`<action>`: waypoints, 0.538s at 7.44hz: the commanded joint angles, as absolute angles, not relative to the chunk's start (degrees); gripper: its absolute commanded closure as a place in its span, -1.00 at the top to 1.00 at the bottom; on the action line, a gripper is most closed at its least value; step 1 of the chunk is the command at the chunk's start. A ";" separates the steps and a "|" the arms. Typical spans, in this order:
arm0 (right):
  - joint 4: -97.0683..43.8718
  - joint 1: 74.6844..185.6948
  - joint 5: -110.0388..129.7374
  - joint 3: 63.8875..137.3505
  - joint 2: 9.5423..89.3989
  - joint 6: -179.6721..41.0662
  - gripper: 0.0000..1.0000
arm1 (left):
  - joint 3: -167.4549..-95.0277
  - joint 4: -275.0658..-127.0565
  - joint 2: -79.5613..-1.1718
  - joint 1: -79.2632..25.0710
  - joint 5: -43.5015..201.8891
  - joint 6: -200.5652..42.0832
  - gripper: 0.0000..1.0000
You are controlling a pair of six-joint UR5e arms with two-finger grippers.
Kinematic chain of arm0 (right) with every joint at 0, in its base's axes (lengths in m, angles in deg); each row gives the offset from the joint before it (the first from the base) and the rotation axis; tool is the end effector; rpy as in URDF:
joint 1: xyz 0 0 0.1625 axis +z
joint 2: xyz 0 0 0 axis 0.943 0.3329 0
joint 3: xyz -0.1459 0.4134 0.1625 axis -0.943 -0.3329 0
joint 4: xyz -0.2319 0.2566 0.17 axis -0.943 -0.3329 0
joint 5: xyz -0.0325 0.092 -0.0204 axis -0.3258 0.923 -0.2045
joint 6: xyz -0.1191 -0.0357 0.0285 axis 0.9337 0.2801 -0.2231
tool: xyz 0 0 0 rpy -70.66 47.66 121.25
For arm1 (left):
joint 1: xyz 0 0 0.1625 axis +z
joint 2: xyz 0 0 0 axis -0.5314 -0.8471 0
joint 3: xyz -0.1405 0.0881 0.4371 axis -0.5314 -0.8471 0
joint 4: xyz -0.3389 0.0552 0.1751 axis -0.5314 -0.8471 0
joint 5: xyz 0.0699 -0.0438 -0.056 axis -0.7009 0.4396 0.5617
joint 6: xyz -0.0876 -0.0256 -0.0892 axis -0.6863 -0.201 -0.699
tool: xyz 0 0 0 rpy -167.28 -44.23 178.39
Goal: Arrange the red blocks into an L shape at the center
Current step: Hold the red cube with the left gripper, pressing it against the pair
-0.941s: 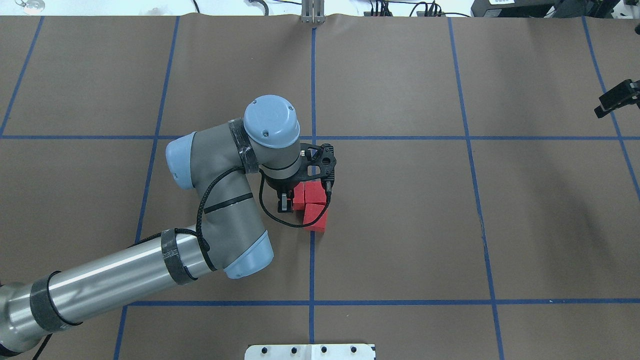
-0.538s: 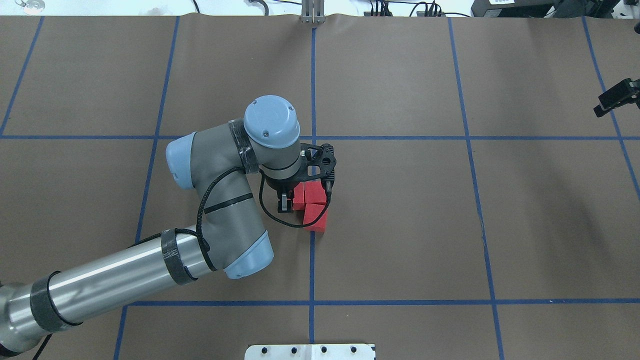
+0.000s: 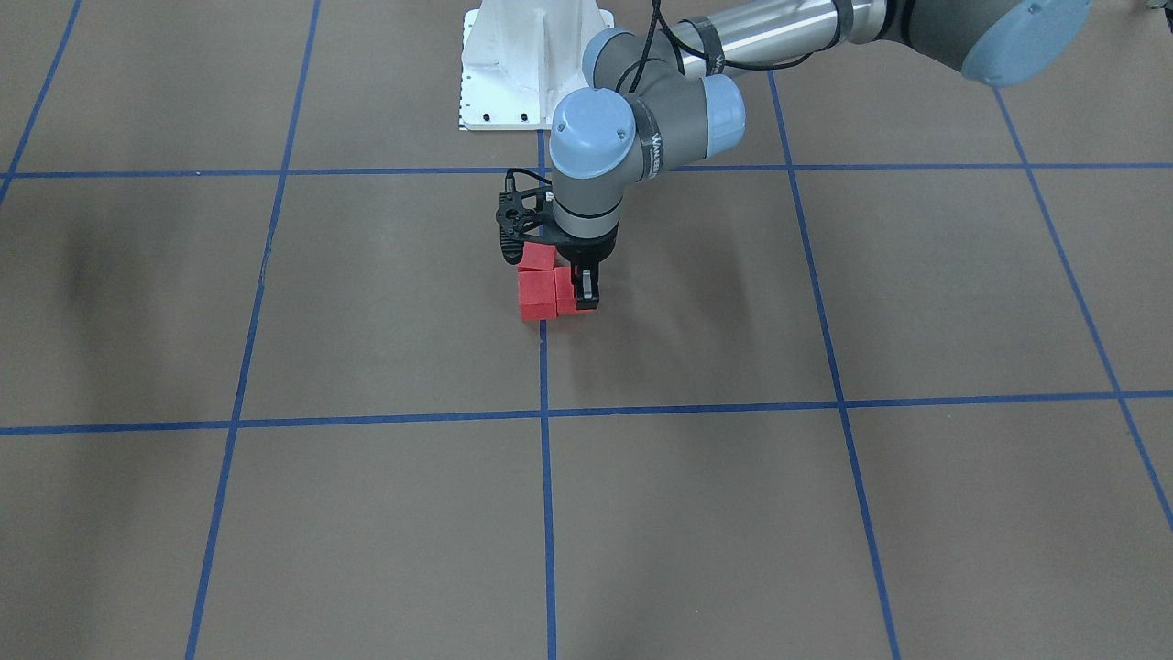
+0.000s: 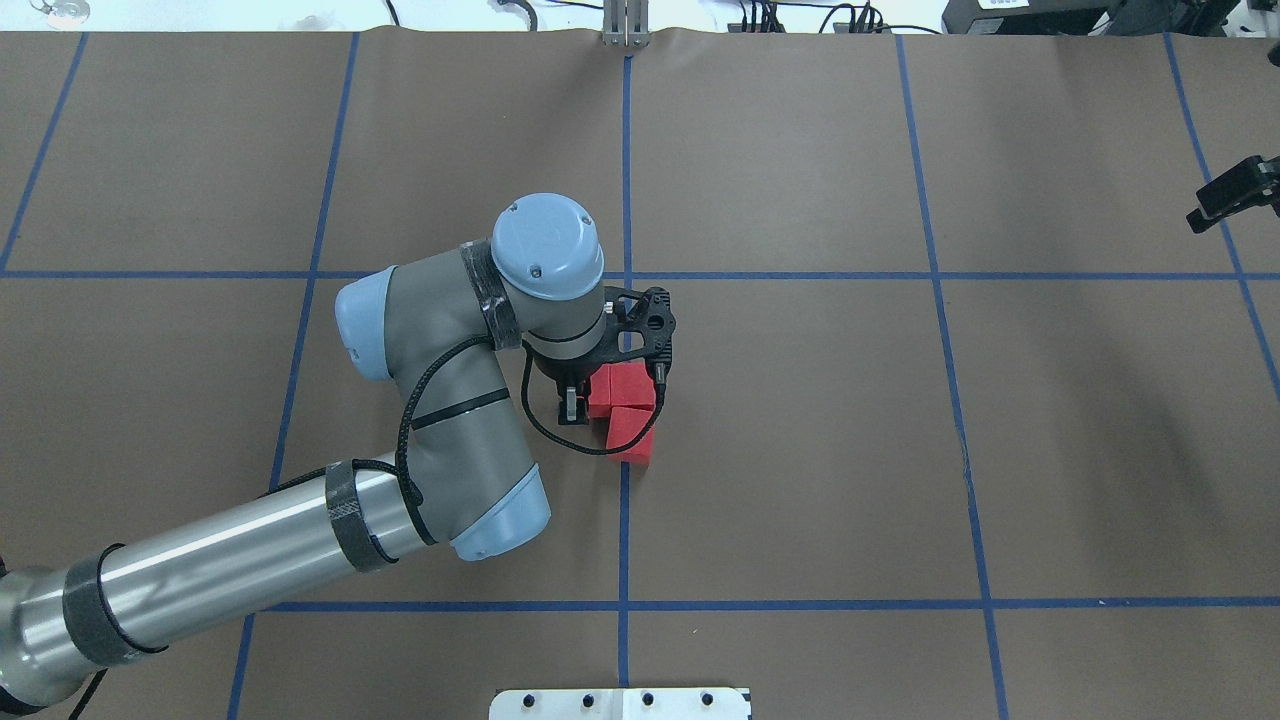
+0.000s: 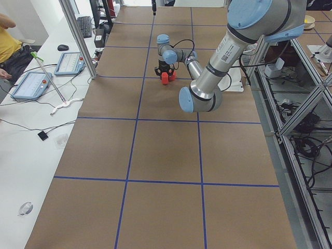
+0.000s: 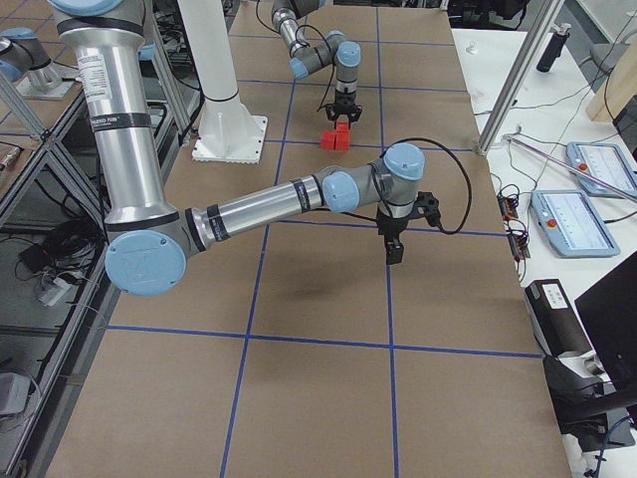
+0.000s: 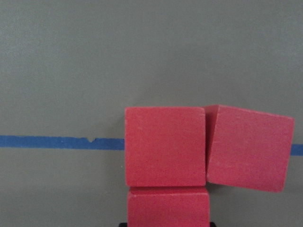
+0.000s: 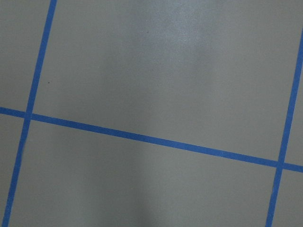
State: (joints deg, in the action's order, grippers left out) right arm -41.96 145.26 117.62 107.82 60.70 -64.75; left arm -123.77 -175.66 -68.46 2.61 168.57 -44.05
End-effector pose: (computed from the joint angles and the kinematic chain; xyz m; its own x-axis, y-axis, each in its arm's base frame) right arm -0.0939 -0.5322 0.5694 0.7174 -0.1842 0.6718 0.1061 0.9821 0.1559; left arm 0.6285 -0.4563 0.2608 0.0098 0.9999 -0.0141 -0.6935 0.0169 0.7203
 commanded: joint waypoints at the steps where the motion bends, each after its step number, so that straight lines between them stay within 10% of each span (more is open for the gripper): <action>1: -41.96 145.27 117.70 107.82 60.70 -64.75 1.00 | -123.77 -176.18 -68.50 2.66 168.49 -44.12 0.15; 4: -41.96 145.27 117.61 107.82 60.70 -64.75 1.00 | -123.68 -176.63 -68.50 3.18 166.83 -44.12 0.26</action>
